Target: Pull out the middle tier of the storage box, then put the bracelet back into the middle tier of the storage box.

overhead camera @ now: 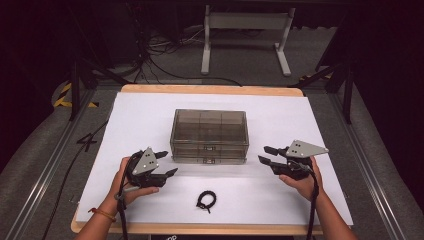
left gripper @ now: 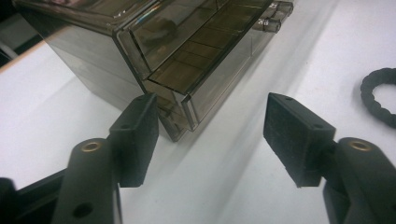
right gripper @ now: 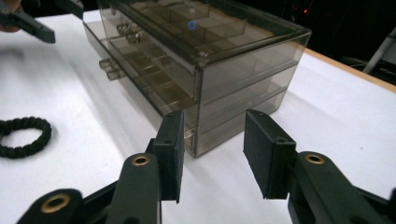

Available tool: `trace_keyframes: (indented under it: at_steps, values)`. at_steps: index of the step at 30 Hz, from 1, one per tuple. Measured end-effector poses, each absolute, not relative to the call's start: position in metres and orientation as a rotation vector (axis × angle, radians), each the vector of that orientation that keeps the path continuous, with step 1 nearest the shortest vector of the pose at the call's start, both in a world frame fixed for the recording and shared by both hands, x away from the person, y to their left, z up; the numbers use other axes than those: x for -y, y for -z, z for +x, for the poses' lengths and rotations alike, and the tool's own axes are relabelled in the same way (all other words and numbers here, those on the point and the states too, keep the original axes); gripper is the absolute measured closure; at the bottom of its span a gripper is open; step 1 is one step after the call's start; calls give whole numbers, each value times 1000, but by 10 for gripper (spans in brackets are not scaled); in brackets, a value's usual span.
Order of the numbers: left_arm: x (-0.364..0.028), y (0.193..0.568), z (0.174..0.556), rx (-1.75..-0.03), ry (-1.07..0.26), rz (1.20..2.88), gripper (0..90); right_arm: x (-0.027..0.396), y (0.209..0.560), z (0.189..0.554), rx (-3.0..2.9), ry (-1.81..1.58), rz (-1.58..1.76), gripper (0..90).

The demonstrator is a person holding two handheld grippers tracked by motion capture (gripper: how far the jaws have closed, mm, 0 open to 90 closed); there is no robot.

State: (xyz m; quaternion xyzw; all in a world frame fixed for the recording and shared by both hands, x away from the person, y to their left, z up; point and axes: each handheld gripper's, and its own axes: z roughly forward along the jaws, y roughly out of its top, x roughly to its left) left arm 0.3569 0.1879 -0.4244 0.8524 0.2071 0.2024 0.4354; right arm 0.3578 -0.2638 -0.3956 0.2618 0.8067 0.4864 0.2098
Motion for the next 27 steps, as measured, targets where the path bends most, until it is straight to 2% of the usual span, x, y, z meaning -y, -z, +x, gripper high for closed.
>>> trace_keyframes:
  at_steps: [17,27]
  values:
    - [-181,433,370,-537,-479,2146,356,234,415,365,-2342,-1328,685,592]
    - [-177,436,371,-528,-465,2122,395,228,422,369,-2360,-1329,700,601]
